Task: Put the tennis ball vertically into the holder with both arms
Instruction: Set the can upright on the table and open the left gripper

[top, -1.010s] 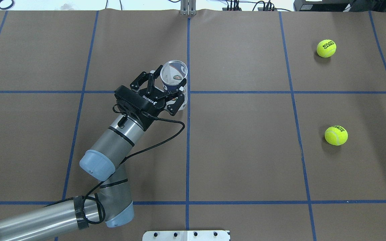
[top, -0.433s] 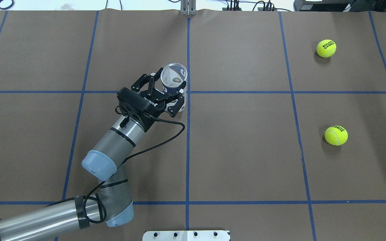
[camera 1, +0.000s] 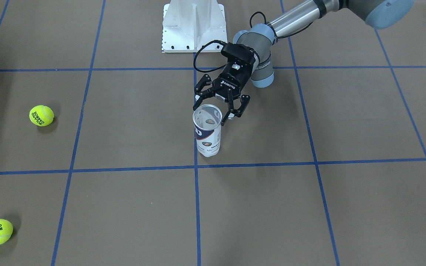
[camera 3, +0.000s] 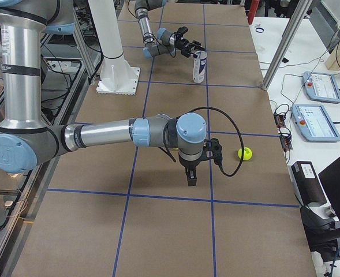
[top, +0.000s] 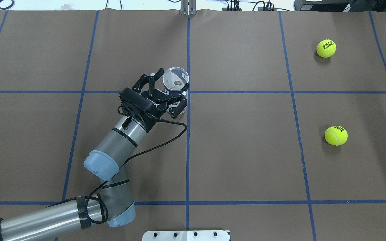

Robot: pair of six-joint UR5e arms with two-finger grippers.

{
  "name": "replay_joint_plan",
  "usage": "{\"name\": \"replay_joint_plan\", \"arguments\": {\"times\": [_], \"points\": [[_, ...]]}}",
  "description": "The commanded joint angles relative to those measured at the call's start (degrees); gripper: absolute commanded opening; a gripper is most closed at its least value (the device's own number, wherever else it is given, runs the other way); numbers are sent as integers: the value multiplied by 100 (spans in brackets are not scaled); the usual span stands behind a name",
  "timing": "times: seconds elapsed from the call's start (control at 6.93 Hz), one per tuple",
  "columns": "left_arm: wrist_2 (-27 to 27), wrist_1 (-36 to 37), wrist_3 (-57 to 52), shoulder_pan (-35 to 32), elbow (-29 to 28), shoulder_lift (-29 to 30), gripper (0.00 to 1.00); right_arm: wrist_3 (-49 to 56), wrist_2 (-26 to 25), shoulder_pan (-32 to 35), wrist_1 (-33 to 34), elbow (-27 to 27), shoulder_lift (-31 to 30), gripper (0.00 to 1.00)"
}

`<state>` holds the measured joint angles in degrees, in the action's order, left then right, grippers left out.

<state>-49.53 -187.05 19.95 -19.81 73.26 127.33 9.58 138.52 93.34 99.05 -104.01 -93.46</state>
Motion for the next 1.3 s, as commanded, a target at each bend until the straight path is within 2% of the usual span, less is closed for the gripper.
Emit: {"name": "replay_joint_plan", "arguments": {"times": [0.0, 0.29, 0.58, 0.87, 1.01, 1.15], "points": [[-4, 2, -8, 4, -5, -6, 99, 0, 0, 0, 0, -14, 3, 100], [5, 2, 1, -14, 91, 116, 99, 0, 0, 0, 0, -14, 3, 100], [-4, 150, -8, -110, 616, 143, 99, 0, -9, 0, 0, -31, -6, 100], [-13, 1121, -8, -189, 1615, 143, 99, -61, -18, 0, -17, -31, 3, 100], [5, 1527, 9, -225, 2108, 135, 99, -62, -200, -8, -70, -49, 55, 100], [14, 1540, 27, -286, 2165, 82, 99, -88, -176, -52, -140, 55, 204, 100]]}}
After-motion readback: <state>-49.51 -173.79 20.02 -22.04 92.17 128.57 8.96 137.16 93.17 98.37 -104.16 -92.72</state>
